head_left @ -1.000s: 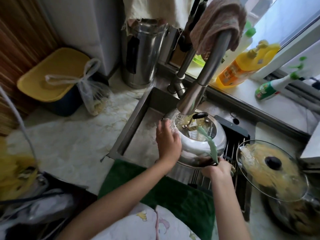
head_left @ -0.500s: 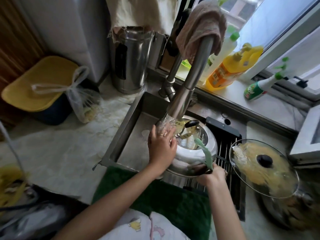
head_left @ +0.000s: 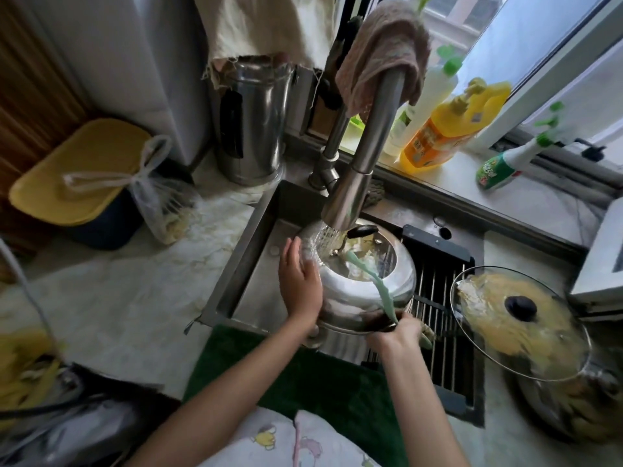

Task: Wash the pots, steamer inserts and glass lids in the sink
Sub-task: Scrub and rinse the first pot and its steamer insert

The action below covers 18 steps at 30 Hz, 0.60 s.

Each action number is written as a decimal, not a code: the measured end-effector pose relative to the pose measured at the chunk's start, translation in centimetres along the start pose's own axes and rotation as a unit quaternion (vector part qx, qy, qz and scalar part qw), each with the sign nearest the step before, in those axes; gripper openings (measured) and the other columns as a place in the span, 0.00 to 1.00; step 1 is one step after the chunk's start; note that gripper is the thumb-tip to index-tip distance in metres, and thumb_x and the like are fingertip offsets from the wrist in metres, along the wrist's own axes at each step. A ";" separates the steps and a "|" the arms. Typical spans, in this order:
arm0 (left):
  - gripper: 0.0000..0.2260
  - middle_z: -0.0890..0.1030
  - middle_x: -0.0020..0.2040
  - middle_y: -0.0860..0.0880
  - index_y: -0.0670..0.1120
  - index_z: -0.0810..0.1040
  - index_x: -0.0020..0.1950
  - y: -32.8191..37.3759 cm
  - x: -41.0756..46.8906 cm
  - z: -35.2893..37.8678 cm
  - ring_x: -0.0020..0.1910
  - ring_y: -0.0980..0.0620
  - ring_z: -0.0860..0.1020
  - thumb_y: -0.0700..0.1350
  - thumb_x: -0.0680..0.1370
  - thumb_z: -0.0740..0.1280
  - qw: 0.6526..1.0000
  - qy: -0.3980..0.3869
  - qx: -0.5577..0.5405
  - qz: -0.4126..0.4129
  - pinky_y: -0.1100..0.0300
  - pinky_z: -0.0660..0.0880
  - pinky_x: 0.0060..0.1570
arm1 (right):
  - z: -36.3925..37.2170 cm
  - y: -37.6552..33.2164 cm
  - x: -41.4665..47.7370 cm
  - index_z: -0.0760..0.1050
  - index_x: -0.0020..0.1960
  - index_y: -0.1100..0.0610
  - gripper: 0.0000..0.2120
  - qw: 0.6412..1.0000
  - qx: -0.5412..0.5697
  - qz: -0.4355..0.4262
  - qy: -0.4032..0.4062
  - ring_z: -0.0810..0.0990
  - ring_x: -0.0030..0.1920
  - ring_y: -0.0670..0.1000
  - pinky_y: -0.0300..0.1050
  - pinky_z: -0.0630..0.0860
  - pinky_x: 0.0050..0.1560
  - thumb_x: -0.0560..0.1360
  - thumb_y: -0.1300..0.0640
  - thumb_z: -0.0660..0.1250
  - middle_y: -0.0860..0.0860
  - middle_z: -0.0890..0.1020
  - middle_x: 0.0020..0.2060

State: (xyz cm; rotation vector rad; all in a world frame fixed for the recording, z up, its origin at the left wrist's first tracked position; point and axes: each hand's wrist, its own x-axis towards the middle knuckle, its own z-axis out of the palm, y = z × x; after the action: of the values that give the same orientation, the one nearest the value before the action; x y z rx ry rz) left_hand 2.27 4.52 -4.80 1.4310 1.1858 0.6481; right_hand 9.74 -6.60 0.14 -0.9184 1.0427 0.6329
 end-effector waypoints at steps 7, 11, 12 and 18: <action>0.20 0.70 0.71 0.45 0.45 0.69 0.72 1.9 4.6 0.3 0.69 0.48 0.68 0.44 0.80 0.55 0.995 -0.064 0.005 -0.076 0.54 0.65 0.68 | 0.0 -1.1 0.7 0.72 0.42 0.54 0.09 1.000 0.017 -0.018 -0.010 0.78 0.51 0.53 0.50 0.75 0.56 0.78 0.56 0.55 0.51 0.79 0.49; 0.27 0.61 0.76 0.49 0.49 0.65 0.74 2.2 -1.7 1.1 0.75 0.46 0.55 0.51 0.75 0.51 0.953 -0.087 0.241 0.162 0.48 0.54 0.74 | 0.7 -1.5 1.7 0.72 0.41 0.54 0.11 0.998 0.028 -0.054 -0.013 0.78 0.53 0.55 0.52 0.74 0.60 0.79 0.54 0.55 0.53 0.79 0.51; 0.27 0.63 0.75 0.50 0.49 0.65 0.73 2.2 -1.0 1.0 0.75 0.48 0.56 0.50 0.74 0.51 0.938 -0.101 0.276 0.185 0.47 0.53 0.74 | 0.5 -1.5 2.5 0.71 0.40 0.54 0.12 0.998 0.026 -0.061 -0.008 0.78 0.53 0.53 0.50 0.72 0.61 0.79 0.54 0.56 0.52 0.79 0.50; 0.20 0.64 0.75 0.46 0.46 0.64 0.74 0.4 6.0 0.1 0.72 0.45 0.65 0.46 0.82 0.52 0.963 -0.140 0.224 0.044 0.54 0.64 0.67 | -1.2 -1.5 4.8 0.77 0.50 0.54 0.08 0.996 0.029 -0.079 -0.008 0.78 0.60 0.51 0.49 0.71 0.66 0.77 0.52 0.63 0.50 0.80 0.56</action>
State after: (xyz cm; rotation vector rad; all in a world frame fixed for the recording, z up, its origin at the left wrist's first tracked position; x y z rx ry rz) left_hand 4.58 9.99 -5.84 1.8933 1.0867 0.2246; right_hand 12.29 -8.22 -4.08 -0.9326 0.9602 0.4746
